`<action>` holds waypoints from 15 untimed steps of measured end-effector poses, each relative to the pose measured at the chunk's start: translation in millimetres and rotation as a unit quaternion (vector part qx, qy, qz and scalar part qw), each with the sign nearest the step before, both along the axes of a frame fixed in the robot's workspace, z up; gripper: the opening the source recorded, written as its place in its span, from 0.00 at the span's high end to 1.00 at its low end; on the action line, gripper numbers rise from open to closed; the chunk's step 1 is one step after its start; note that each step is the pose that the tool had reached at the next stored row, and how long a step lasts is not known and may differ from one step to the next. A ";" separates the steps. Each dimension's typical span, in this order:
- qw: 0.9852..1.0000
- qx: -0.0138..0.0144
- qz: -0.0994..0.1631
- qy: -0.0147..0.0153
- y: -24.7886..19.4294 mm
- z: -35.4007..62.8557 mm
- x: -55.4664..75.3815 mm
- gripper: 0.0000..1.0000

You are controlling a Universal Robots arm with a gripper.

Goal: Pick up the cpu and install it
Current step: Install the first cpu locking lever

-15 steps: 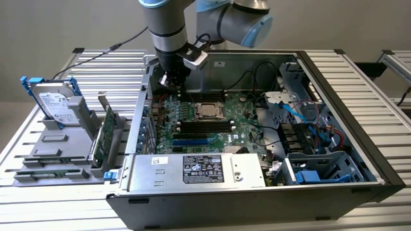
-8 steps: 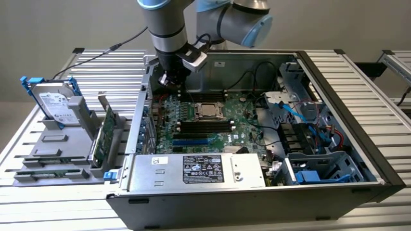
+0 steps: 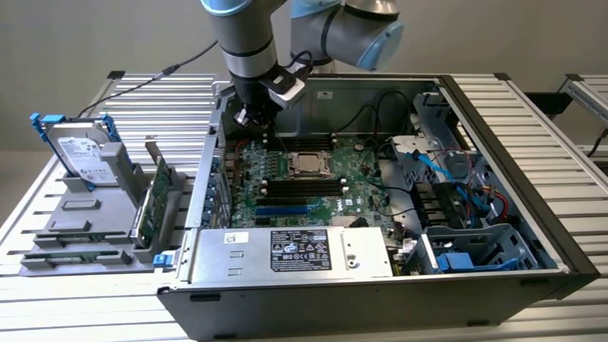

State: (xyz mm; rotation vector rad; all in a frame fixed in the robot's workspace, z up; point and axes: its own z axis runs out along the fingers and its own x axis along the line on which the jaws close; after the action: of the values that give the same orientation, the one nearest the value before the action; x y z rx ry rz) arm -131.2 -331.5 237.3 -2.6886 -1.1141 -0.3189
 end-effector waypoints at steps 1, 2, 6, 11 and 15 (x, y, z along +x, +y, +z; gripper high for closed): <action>1.000 0.000 -0.002 0.003 0.0 -0.1 -0.1 0.89; 1.000 0.000 -0.003 0.006 0.0 -0.1 -0.1 0.89; 1.000 0.000 -0.007 0.020 0.0 -0.1 -0.1 0.89; 0.999 0.000 -0.021 0.028 0.0 -0.1 -0.1 0.89; 0.999 0.001 -0.045 0.028 0.0 -0.1 0.0 0.89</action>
State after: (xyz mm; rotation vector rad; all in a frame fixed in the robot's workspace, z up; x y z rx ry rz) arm -131.2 -331.5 237.1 -2.7327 -0.9798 -0.2561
